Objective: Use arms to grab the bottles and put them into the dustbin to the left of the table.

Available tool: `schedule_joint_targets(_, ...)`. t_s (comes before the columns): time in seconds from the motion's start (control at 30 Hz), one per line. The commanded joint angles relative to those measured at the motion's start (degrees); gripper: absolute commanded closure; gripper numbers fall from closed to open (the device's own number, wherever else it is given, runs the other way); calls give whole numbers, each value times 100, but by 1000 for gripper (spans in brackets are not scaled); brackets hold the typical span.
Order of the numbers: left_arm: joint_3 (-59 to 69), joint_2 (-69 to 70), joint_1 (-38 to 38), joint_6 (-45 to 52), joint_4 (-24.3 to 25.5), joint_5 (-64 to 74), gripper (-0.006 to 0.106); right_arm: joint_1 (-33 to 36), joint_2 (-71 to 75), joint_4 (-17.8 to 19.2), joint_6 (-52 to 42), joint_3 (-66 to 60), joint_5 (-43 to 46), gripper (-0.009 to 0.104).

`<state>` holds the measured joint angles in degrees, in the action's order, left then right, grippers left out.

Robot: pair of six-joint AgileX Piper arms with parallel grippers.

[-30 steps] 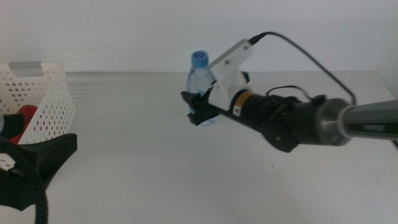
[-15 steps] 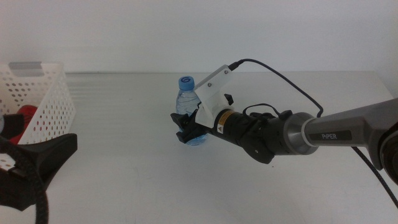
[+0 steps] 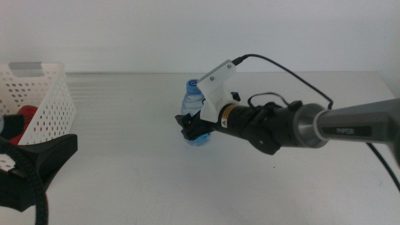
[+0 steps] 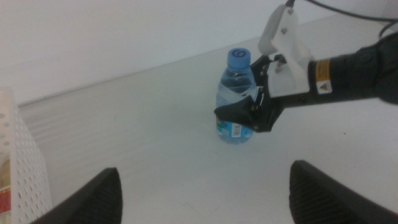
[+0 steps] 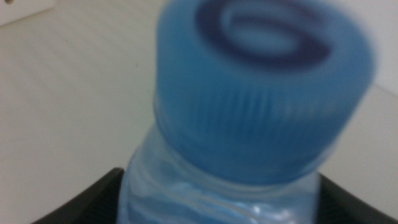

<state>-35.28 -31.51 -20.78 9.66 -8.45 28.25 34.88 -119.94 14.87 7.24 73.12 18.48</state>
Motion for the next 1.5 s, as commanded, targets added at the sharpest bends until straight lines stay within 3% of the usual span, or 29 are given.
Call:
schedule_joint_targets(0.0, -143, -6, -23, -65, -41, -423, 15, 3, 632, -8, 139, 175, -80, 6)
schedule_joint_targets(0.37, -143, -6, -23, -65, -41, -423, 15, 21, 2189, -28, 621, 168, -2416, 17)
schedule_joint_targets(0.8, -143, -6, -23, -65, -41, -423, 15, 44, 4082, -617, 284, 168, -4265, 19)
schedule_joint_targets(1.13, -143, -6, -23, -65, -41, -423, 15, 23, 4774, -1643, -912, 168, -5361, 19)
schedule_joint_targets(1.47, -143, -6, -23, -65, -41, -423, 15, -50, 6335, -2104, -1264, -1135, -4614, 19)
